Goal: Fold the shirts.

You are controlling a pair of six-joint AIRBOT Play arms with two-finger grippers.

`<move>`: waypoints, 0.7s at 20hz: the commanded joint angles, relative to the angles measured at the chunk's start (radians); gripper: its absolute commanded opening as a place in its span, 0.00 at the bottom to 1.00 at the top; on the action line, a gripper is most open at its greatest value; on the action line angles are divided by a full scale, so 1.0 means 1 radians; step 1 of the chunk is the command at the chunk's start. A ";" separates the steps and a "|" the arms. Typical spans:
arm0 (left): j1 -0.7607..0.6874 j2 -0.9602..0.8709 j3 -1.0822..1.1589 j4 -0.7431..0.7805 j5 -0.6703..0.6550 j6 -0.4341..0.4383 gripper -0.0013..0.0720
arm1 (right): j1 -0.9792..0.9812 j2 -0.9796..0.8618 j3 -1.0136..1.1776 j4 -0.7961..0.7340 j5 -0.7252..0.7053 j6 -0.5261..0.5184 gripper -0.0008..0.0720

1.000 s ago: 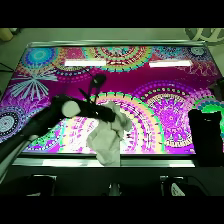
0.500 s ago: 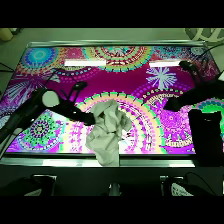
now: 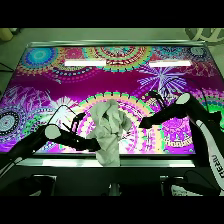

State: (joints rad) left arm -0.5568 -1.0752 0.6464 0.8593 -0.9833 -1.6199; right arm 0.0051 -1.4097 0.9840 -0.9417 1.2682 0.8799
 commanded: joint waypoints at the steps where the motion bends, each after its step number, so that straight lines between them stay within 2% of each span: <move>1: -0.069 -0.037 -0.038 -0.066 0.140 -0.042 0.76 | 0.076 -0.069 -0.020 0.080 -0.090 -0.006 0.92; 2: -0.067 -0.048 -0.038 -0.066 0.145 -0.041 0.60 | 0.088 -0.088 -0.020 0.122 -0.095 -0.005 0.92; 4: -0.051 -0.049 -0.037 -0.066 0.146 -0.024 0.08 | 0.111 -0.119 -0.020 0.187 -0.133 -0.001 0.92; 9: -0.027 0.026 -0.030 -0.063 0.144 0.104 0.06 | 0.205 -0.170 -0.020 0.209 -0.241 0.056 0.92; 10: -0.023 0.048 -0.030 -0.062 0.143 0.108 0.06 | 0.220 -0.175 -0.020 0.209 -0.255 0.066 0.85; 11: -0.019 0.071 -0.030 -0.055 0.144 0.121 0.06 | 0.230 -0.174 -0.020 0.208 -0.279 0.069 0.52; 12: -0.012 0.096 -0.030 -0.042 0.139 0.137 0.06 | 0.229 -0.174 -0.011 0.209 -0.293 0.076 0.05; 14: 0.033 0.151 -0.027 0.002 0.109 0.136 0.06 | 0.204 -0.162 0.051 0.185 -0.259 0.042 0.04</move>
State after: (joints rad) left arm -0.5621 -0.9894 0.6163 0.8158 -0.8509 -1.5143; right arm 0.2111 -1.5745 0.9886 -0.7448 1.0153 0.9401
